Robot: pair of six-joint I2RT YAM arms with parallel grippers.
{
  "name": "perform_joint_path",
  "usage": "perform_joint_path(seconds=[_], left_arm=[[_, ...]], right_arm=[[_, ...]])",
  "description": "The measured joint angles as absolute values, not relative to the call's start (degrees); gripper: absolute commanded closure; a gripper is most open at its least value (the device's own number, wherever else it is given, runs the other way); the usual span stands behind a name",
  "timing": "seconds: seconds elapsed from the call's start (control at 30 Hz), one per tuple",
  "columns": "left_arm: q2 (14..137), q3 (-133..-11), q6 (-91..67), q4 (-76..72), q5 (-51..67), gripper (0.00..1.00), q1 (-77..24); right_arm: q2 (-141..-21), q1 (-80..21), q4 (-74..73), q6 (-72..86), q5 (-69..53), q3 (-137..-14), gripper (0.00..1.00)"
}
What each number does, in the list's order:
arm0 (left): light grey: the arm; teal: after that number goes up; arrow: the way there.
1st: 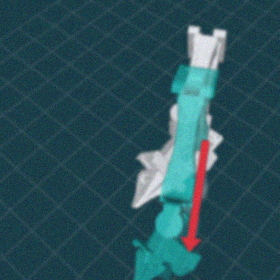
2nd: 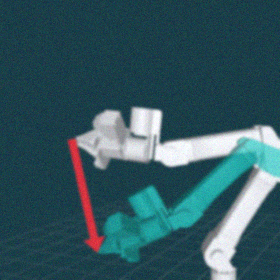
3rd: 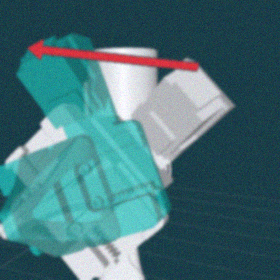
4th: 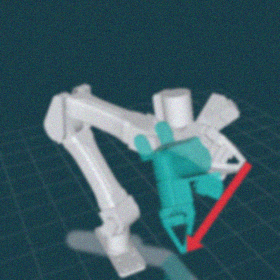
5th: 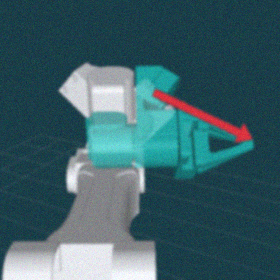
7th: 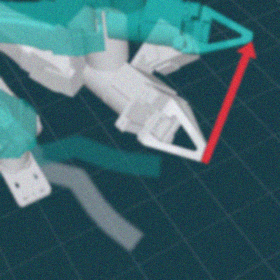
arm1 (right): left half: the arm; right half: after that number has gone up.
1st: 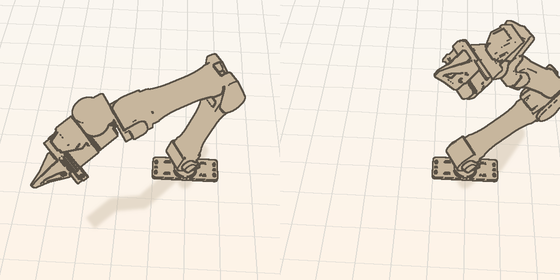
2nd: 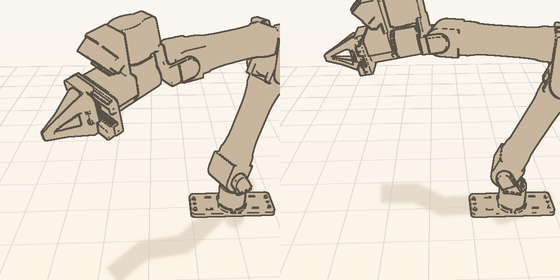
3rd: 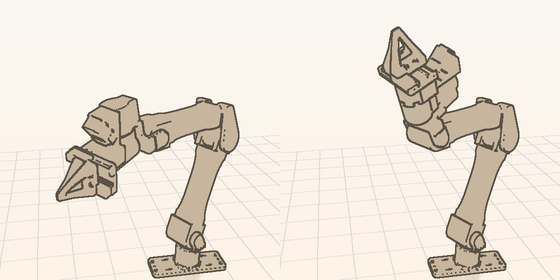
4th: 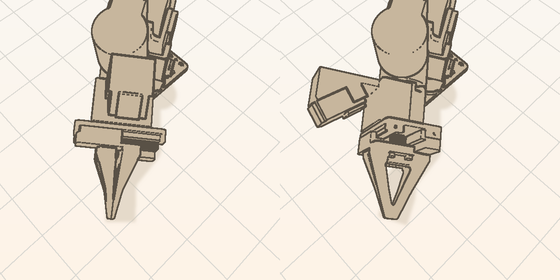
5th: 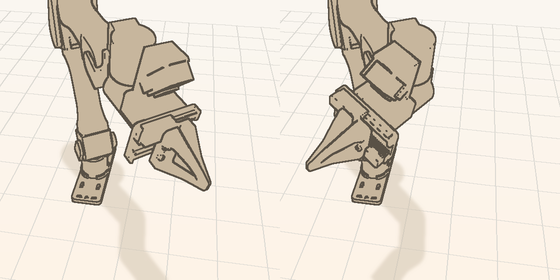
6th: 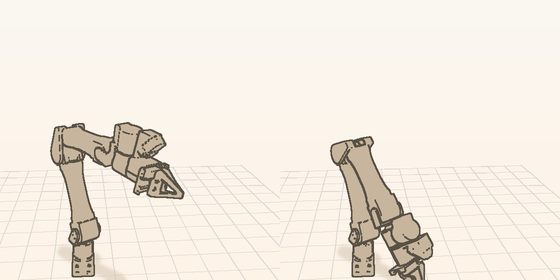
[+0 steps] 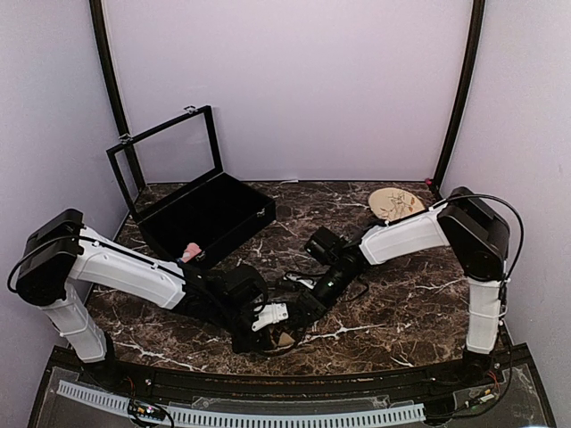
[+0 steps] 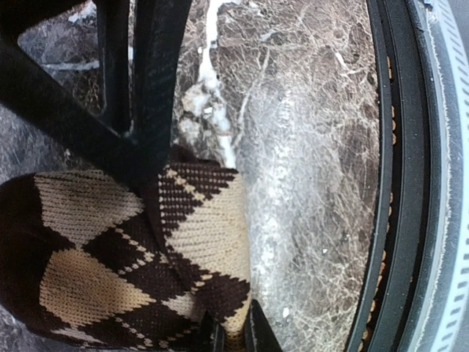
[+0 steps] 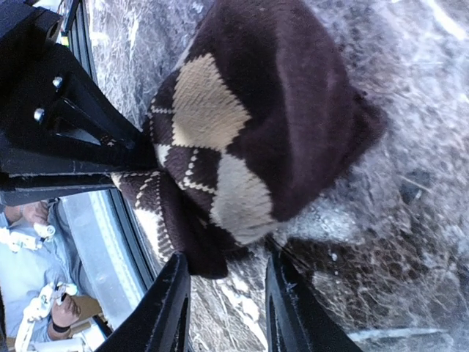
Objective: Roll the socks
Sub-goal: Roll the sock at the center of the board.
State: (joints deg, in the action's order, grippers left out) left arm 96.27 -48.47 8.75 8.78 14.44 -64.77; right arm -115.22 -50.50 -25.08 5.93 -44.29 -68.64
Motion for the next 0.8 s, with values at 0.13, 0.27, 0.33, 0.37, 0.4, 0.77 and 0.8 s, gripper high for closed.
perform_joint_path(seconds=[0.13,0.27,0.33,0.37,0.4,0.77,0.8], left_arm=[[96.6,-48.84,7.81,10.04,18.0,0.93,-63.02],[97.76,-49.95,6.83,11.33,21.71,0.92,-61.21],[98.32,-50.5,6.35,11.97,23.75,0.93,-60.14],[98.63,-50.68,6.11,12.16,24.73,0.93,-59.68],[98.98,-50.87,5.8,12.4,25.89,0.93,-59.18],[103.28,-52.6,4.54,14.28,39.22,0.93,-53.52],[103.66,-52.69,4.43,14.68,40.56,0.93,-52.97]], right_arm=[[-113.03,-50.5,-21.47,6.76,-42.22,-65.54,0.66],[-110.04,-50.48,-18.61,7.42,-38.85,-62.06,0.67],[-108.22,-50.48,-16.82,7.66,-36.21,-60.03,0.67],[-107.48,-50.48,-16.1,7.75,-35.16,-59.18,0.67],[-106.48,-50.46,-15.16,7.86,-33.74,-58.02,0.67],[-94.87,-54.92,-6.74,6.04,-15.79,-47.35,0.67],[-93.95,-56.1,-6.07,5.54,-14.13,-46.59,0.67]])
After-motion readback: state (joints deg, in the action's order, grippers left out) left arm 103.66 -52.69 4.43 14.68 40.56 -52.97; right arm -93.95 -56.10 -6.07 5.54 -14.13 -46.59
